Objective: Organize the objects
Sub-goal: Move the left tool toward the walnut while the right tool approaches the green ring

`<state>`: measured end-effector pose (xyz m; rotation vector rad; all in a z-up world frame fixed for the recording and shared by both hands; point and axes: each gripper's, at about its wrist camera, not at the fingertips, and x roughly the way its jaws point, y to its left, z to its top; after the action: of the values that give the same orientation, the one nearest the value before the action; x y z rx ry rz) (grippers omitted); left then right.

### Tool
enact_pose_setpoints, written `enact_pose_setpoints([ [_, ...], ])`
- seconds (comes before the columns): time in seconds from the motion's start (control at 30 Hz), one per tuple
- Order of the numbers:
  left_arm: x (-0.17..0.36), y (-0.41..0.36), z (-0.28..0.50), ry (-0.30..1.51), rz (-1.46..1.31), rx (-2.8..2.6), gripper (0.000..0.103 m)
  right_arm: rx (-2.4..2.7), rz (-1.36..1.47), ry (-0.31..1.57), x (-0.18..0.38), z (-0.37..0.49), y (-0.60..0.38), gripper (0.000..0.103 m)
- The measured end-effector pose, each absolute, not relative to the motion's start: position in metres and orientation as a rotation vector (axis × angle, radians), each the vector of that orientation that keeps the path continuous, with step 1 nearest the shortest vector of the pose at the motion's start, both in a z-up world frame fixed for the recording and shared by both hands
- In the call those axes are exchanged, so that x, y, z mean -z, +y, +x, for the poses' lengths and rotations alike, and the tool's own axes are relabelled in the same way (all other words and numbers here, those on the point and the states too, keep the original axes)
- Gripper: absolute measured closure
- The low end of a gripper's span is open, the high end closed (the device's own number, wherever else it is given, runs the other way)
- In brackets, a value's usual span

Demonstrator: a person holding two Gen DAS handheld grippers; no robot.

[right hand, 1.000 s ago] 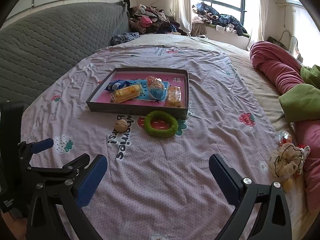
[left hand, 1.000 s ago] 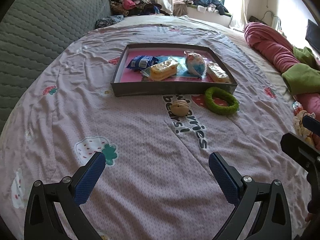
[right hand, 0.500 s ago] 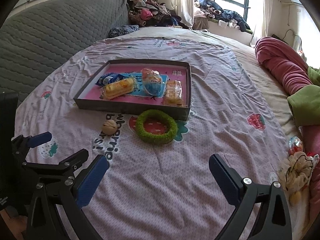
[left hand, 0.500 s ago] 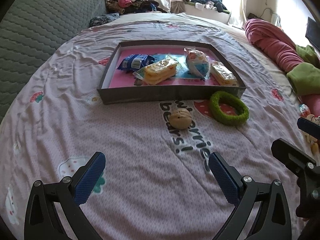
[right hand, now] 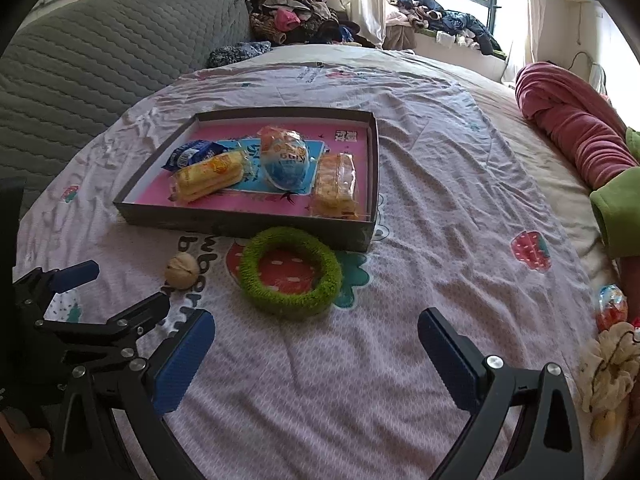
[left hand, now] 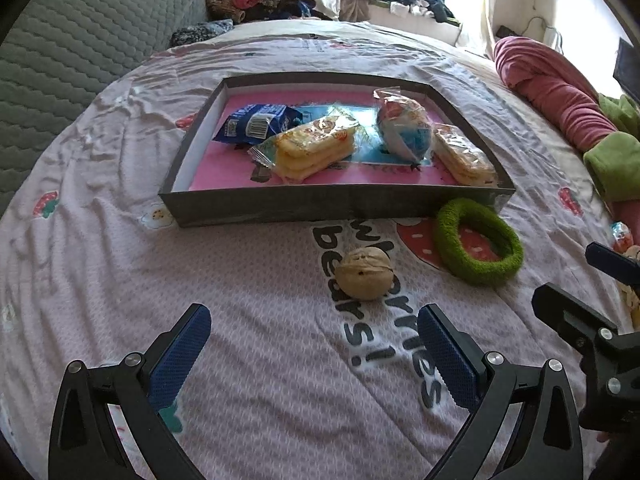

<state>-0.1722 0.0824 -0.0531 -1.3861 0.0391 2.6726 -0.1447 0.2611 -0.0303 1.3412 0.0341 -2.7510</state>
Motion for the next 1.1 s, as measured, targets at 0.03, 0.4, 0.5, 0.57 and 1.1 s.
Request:
enact_pose_setpoints([
  [0.03, 0.054, 0.083, -0.174, 0.039, -1.388, -2.673, 0.0, 2.75, 1.345, 0.034, 0.032, -0.147, 0.262, 0.0],
  [0.4, 0.061, 0.087, -0.188, 0.023, -1.372, -2.663, 0.0, 2.777, 1.381, 0.034, 0.046, -0.168, 0.268, 0.001],
  [0.5, 0.062, 0.089, -0.19, 0.032, -1.373, -2.665, 0.0, 2.78, 1.386, 0.045, 0.048, -0.172, 0.269, 0.001],
  [0.57, 0.064, 0.089, -0.193, 0.022, -1.374, -2.659, 0.0, 2.783, 1.388, 0.037, 0.049, -0.175, 0.271, 0.001],
  [1.1, 0.075, 0.091, -0.207, 0.023, -1.391, -2.647, 0.0, 2.767, 1.444, 0.023, 0.063, -0.195, 0.278, 0.001],
])
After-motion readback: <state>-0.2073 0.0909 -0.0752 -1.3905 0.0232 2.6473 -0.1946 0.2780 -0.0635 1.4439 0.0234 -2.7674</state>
